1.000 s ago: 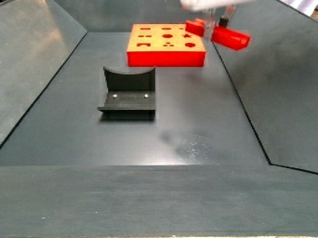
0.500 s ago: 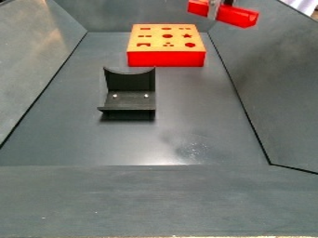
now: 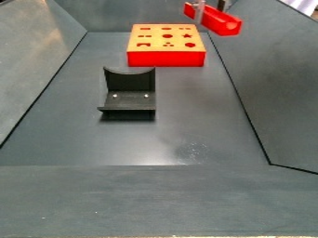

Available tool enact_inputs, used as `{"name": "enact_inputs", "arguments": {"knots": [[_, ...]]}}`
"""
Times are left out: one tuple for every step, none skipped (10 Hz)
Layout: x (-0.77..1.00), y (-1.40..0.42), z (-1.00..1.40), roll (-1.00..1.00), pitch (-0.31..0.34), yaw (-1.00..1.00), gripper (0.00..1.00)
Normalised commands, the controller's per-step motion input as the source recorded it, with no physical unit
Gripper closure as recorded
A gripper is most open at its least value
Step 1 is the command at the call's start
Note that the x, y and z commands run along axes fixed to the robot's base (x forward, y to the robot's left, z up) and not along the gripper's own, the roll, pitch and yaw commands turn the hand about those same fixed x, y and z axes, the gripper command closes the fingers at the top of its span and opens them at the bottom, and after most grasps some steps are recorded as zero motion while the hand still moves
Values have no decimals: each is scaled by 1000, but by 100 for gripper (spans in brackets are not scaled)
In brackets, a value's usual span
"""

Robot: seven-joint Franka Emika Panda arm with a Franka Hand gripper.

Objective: Pick up the arch object. Move up. Place the arch object on the fixture. Regrasp the arch object. Move to above the board. Insert the arch object.
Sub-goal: Place the arch object on the fixture.

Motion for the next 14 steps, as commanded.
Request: {"name": "enact_inputs", "arguments": {"knots": [[1000, 300, -1, 65, 204, -1000, 100], [1000, 278, 0, 64, 246, -1000, 100], [1000, 257, 2, 53, 272, -877, 100], [1000, 235, 2, 42, 250, -628, 100], [1000, 211, 1, 37, 215, -360, 100], [1000, 192, 0, 29, 193, -230, 100], [1000, 174, 1, 19, 175, -149, 100], [1000, 158, 2, 9, 167, -100, 100], [1000, 141, 5, 5, 164, -63, 100], [1000, -55, 17, -1000, -40, 42, 100], [1000, -72, 18, -1000, -39, 40, 100], [1000, -41, 17, -1000, -28, 33, 100], [1000, -21, 10, -1000, -5, 27, 100], [1000, -3, 13, -1000, 14, 21, 100]]}}
